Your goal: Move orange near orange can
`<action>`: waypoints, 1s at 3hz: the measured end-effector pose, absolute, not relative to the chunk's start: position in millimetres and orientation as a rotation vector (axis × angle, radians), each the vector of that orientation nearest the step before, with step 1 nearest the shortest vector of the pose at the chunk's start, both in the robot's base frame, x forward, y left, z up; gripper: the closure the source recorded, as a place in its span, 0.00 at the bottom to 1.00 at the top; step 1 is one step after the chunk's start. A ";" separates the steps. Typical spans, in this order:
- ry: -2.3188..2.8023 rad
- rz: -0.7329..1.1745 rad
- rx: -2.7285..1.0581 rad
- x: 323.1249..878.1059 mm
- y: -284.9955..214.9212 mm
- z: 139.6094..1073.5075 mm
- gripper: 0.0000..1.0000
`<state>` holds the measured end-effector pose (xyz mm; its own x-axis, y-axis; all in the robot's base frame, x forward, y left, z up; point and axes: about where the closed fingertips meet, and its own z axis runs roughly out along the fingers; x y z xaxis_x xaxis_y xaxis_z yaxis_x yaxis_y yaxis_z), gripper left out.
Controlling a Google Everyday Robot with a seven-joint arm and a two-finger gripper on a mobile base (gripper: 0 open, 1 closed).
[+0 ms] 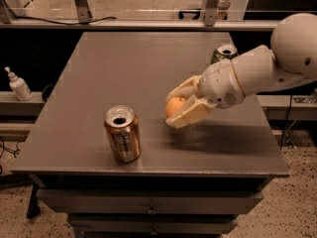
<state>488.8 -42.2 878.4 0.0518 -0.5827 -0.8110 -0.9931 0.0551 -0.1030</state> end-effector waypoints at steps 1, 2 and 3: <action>1.519 0.773 -1.646 477.5 -10.6 889.7 1.00; 1.519 0.773 -1.646 477.5 -10.5 889.6 1.00; 1.547 0.795 -1.646 477.2 -10.8 882.2 1.00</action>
Offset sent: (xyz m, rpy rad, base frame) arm -0.0094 0.0266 0.0093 0.0414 -0.0199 0.0603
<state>477.2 -10.8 882.2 0.0851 -0.5444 -0.8345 -0.9954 -0.0097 -0.0951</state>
